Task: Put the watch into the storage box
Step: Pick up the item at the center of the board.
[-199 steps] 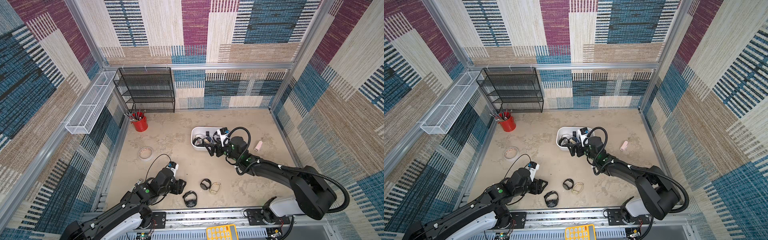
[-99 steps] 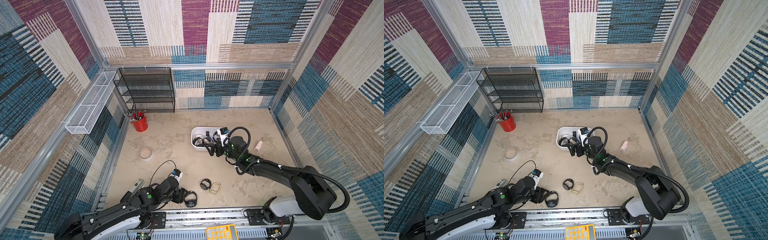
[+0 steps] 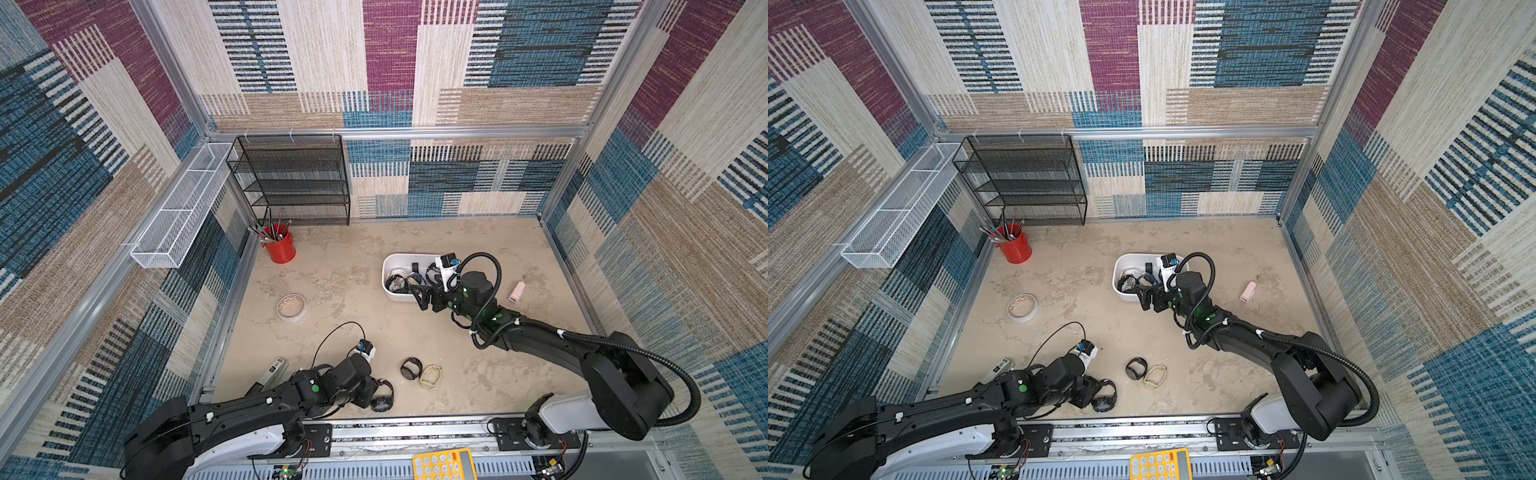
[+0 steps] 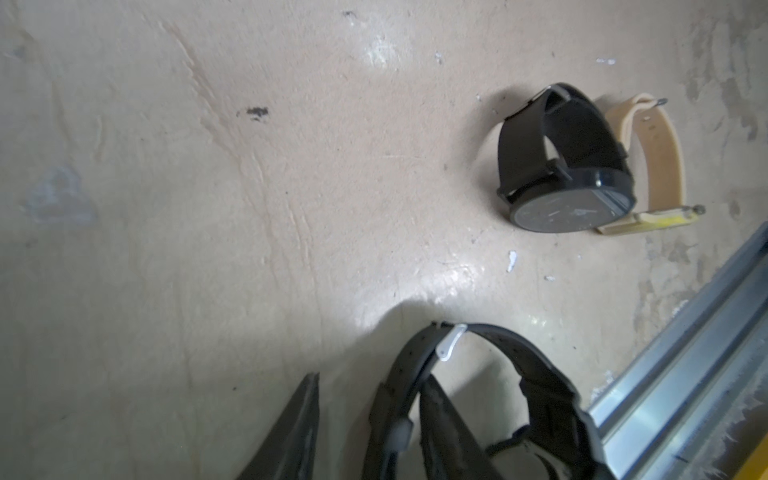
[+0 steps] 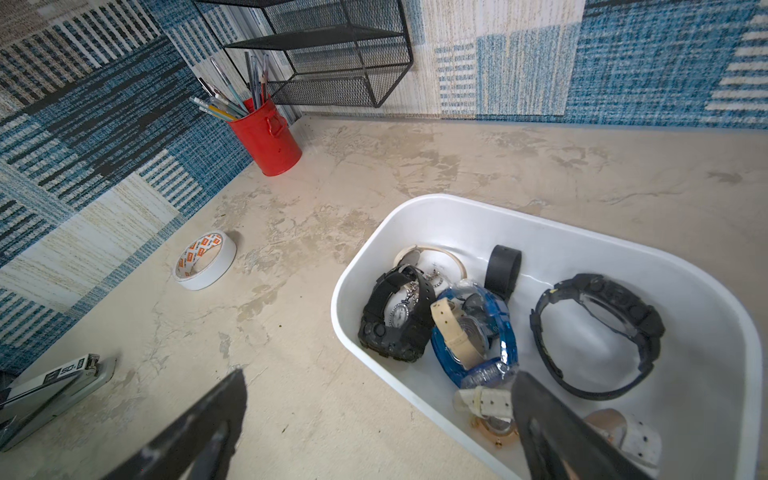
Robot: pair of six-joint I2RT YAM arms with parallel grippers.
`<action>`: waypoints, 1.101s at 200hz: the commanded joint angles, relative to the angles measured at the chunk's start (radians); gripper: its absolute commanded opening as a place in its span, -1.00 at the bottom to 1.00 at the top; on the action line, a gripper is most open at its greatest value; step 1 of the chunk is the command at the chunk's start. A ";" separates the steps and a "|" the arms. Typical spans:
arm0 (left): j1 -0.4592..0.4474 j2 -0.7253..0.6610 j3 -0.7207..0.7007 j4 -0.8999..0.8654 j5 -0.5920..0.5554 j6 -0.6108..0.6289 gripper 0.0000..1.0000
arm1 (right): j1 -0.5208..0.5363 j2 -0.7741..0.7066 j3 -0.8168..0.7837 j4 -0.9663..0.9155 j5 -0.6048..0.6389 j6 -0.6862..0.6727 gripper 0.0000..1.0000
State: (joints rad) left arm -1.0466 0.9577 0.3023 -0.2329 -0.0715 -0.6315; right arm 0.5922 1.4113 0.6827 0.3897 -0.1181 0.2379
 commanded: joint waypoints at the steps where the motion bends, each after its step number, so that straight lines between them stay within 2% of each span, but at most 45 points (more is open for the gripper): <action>1: -0.002 0.021 0.017 0.006 -0.015 0.013 -0.34 | 0.000 -0.005 0.003 0.011 0.023 0.003 0.99; 34: -0.003 0.033 0.038 0.008 -0.052 0.021 -0.60 | 0.000 -0.002 -0.004 0.017 0.025 0.005 0.99; 60: -0.003 0.061 0.055 0.050 -0.119 0.034 -0.71 | 0.000 0.001 -0.011 0.026 0.022 0.007 0.99; 94: -0.001 0.160 0.099 0.127 -0.165 0.054 -0.84 | 0.000 0.004 -0.013 0.026 0.020 0.010 0.99; 124: -0.001 0.253 0.160 0.112 -0.182 0.075 -0.97 | 0.000 0.002 -0.015 0.024 0.027 0.004 0.99; 170: 0.017 0.249 0.217 0.079 -0.205 0.135 -1.00 | 0.000 0.002 -0.019 0.023 0.026 0.006 0.99; 220: 0.127 0.209 0.286 0.061 -0.155 0.263 -1.00 | 0.000 -0.001 -0.022 0.015 0.026 0.005 0.99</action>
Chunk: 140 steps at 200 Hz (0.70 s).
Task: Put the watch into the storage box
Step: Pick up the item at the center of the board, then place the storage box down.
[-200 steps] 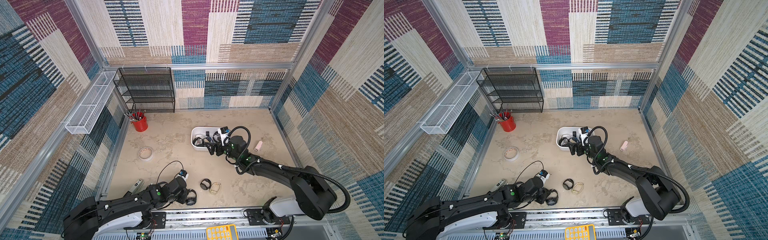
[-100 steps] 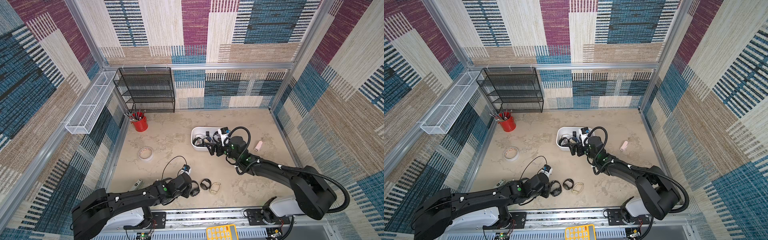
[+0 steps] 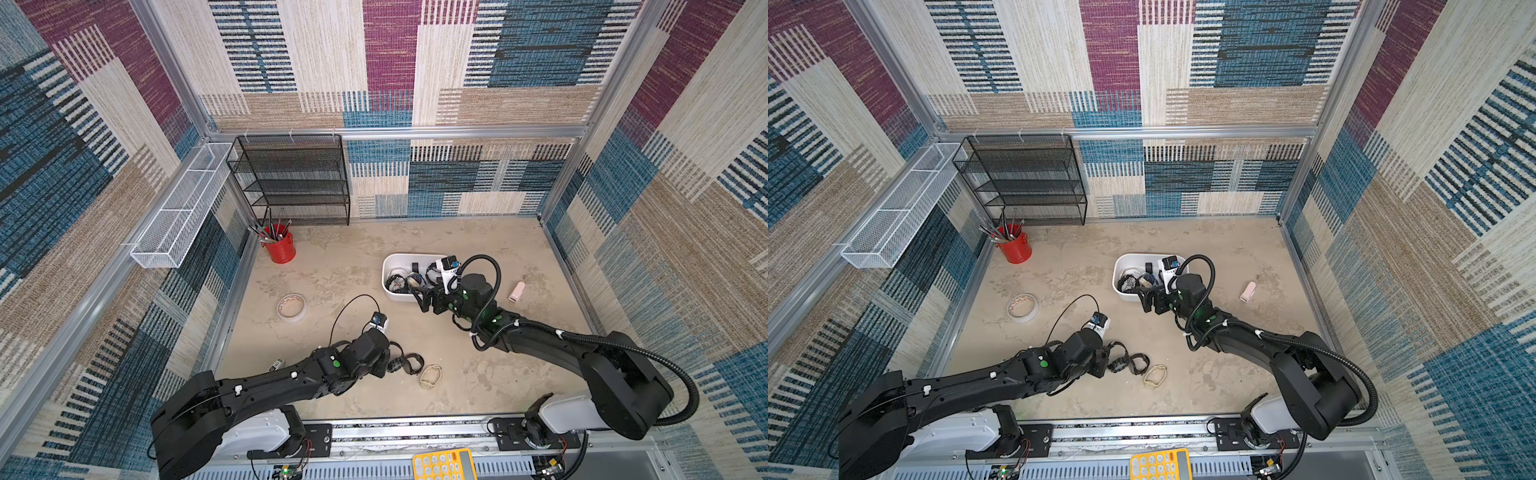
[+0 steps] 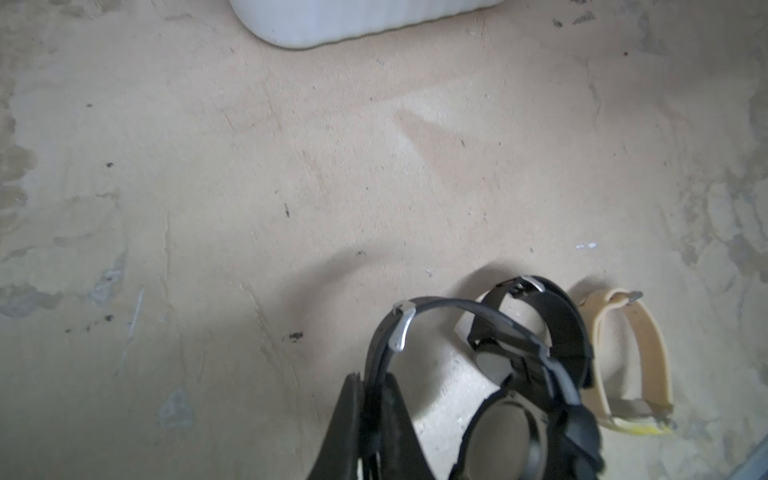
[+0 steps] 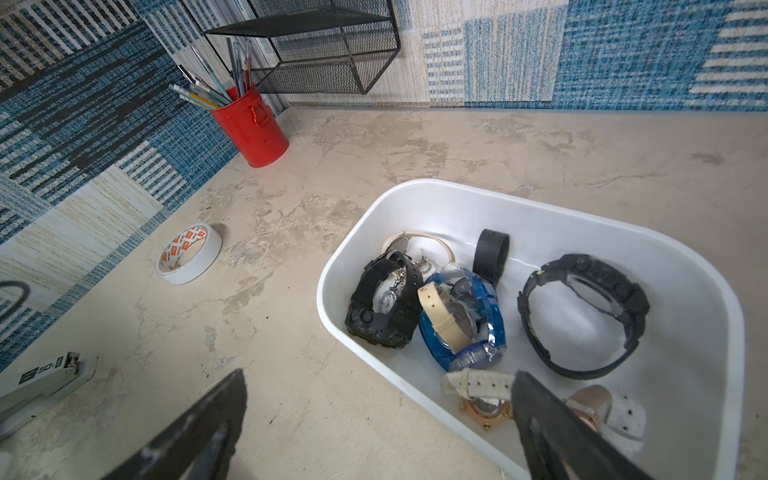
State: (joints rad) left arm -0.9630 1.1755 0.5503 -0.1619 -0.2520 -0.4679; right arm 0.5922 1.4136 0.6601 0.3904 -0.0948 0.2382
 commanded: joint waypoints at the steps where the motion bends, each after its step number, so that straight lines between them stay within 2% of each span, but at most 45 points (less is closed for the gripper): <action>1: 0.045 -0.009 0.041 -0.008 0.026 0.102 -1.00 | 0.000 -0.004 0.001 0.015 0.003 0.005 0.99; 53: 0.186 0.082 0.179 0.062 0.113 0.238 -1.00 | 0.000 -0.027 -0.002 -0.003 -0.004 0.001 0.99; 102: 0.245 0.231 0.343 0.095 0.156 0.287 -1.00 | 0.000 -0.036 0.001 -0.025 -0.028 -0.013 0.99; 140: 0.281 0.295 0.407 0.126 0.188 0.313 -1.00 | 0.000 -0.041 -0.008 -0.015 -0.010 -0.013 0.99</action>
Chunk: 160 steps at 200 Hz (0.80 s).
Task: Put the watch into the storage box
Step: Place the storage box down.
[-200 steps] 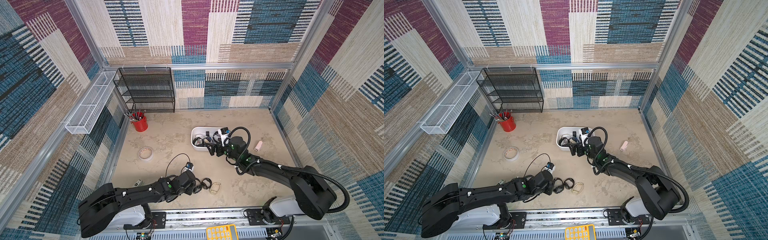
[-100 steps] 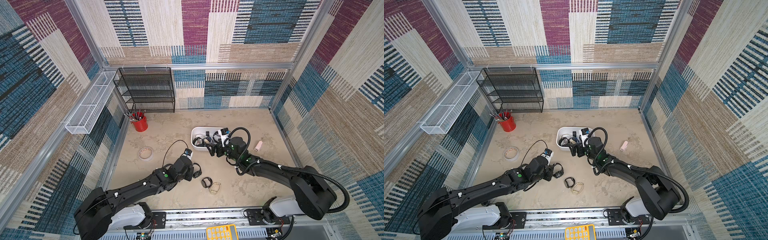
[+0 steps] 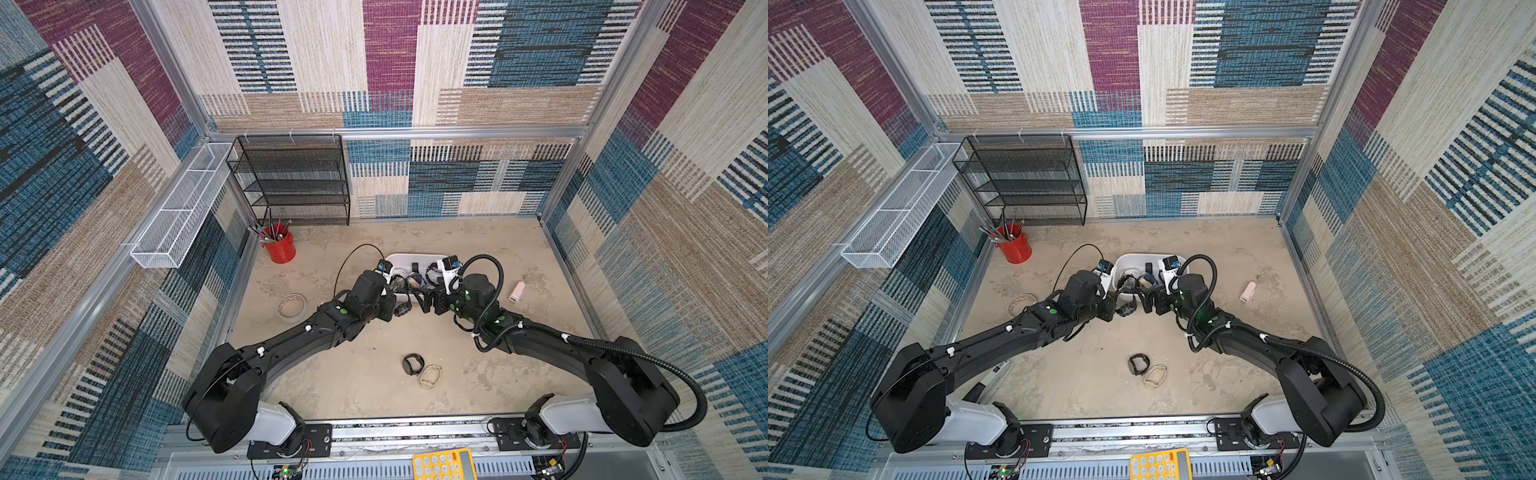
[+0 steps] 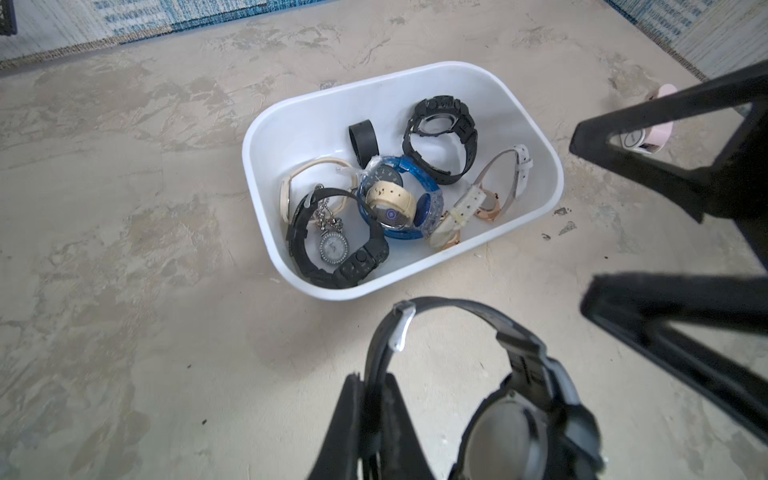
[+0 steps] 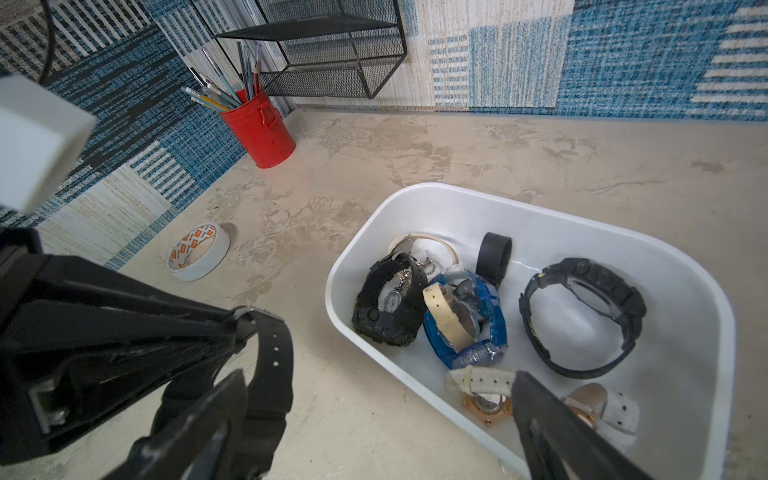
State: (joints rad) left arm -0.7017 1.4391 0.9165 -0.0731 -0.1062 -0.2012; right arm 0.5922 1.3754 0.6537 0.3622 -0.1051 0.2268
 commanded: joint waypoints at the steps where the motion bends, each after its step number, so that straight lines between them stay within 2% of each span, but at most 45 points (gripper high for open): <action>1: 0.021 0.033 0.044 0.037 0.043 0.047 -1.00 | 0.000 -0.003 -0.002 0.013 0.000 -0.002 0.99; 65: 0.094 0.152 0.186 0.027 0.092 0.048 -1.00 | 0.000 -0.032 -0.010 0.000 0.024 0.000 0.99; 160: 0.128 0.334 0.368 -0.019 0.092 0.040 -1.00 | 0.000 -0.059 -0.003 -0.014 0.057 -0.015 0.99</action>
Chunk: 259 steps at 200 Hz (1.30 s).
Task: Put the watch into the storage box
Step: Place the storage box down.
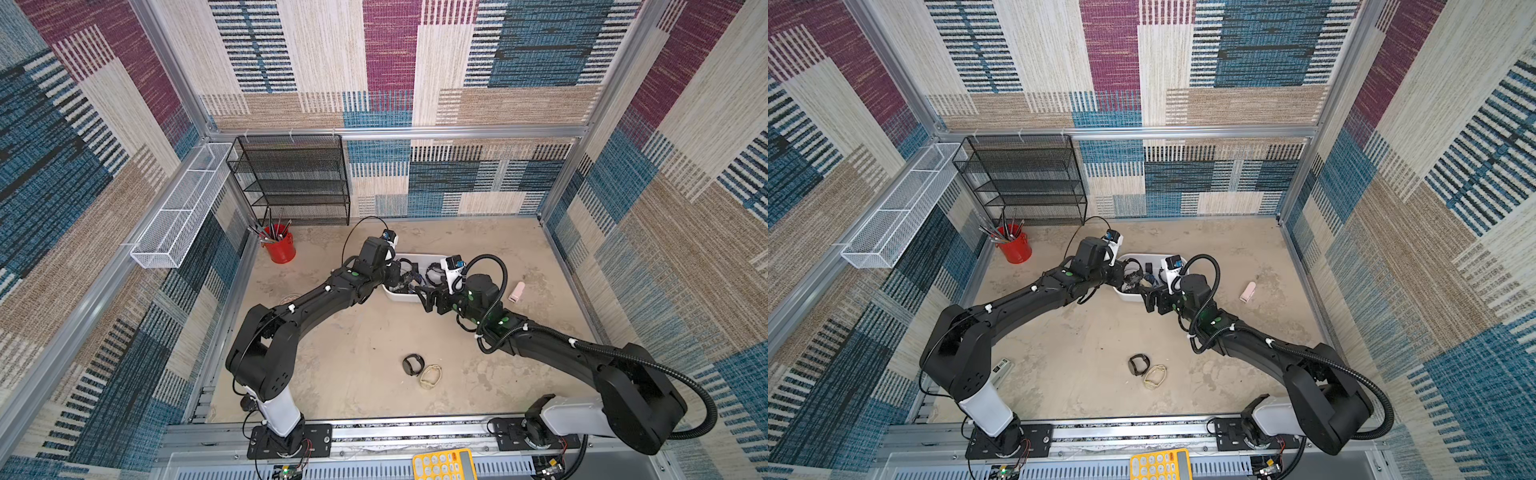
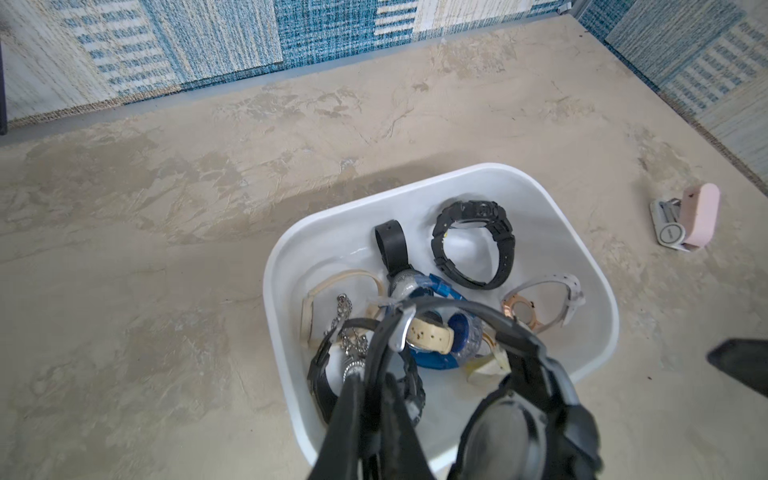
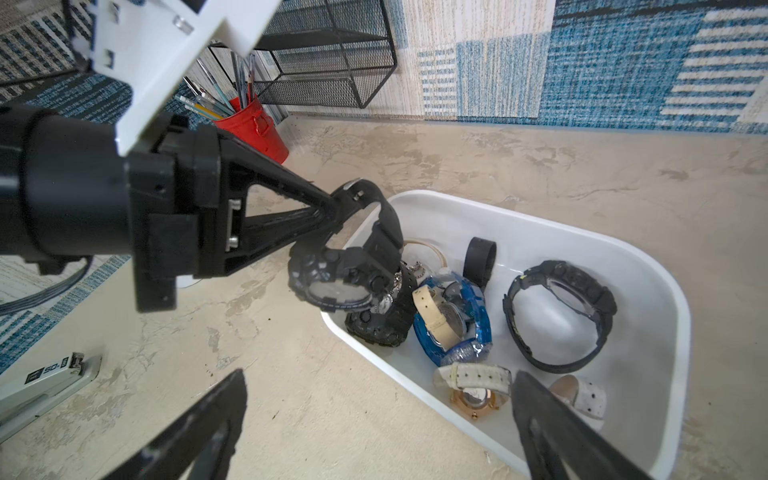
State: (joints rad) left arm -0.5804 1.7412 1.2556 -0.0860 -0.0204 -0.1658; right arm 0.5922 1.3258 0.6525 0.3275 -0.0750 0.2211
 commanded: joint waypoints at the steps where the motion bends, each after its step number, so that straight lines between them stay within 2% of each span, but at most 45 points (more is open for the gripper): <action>1: 0.007 0.033 0.030 -0.005 0.007 0.004 -1.00 | 0.000 -0.010 -0.003 0.021 0.028 -0.009 0.99; 90: 0.069 0.179 0.152 -0.058 0.059 -0.024 -1.00 | 0.000 -0.023 -0.007 0.004 0.034 0.007 0.99; 122: 0.073 0.219 0.175 -0.076 0.067 -0.029 -0.92 | 0.000 -0.017 -0.008 0.010 0.050 0.002 0.99; 129: 0.073 0.224 0.180 -0.083 0.072 -0.033 -0.84 | 0.000 -0.013 -0.005 0.007 0.045 0.004 0.99; 169: 0.076 0.180 0.115 -0.001 0.100 -0.062 -0.04 | 0.000 -0.012 -0.004 0.012 0.046 0.003 0.99; 197: 0.076 0.148 0.091 0.025 0.114 -0.069 0.42 | 0.000 -0.008 0.000 0.010 0.038 0.003 0.99; 222: 0.077 0.130 0.075 0.043 0.117 -0.067 0.70 | 0.000 -0.002 0.002 0.008 0.040 0.003 0.99; 259: 0.077 0.110 0.049 0.076 0.120 -0.073 0.81 | 0.000 -0.001 0.004 0.003 0.039 0.001 0.99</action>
State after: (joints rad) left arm -0.5045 1.8709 1.3224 -0.0624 0.0853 -0.2104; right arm 0.5922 1.3224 0.6479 0.3229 -0.0418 0.2199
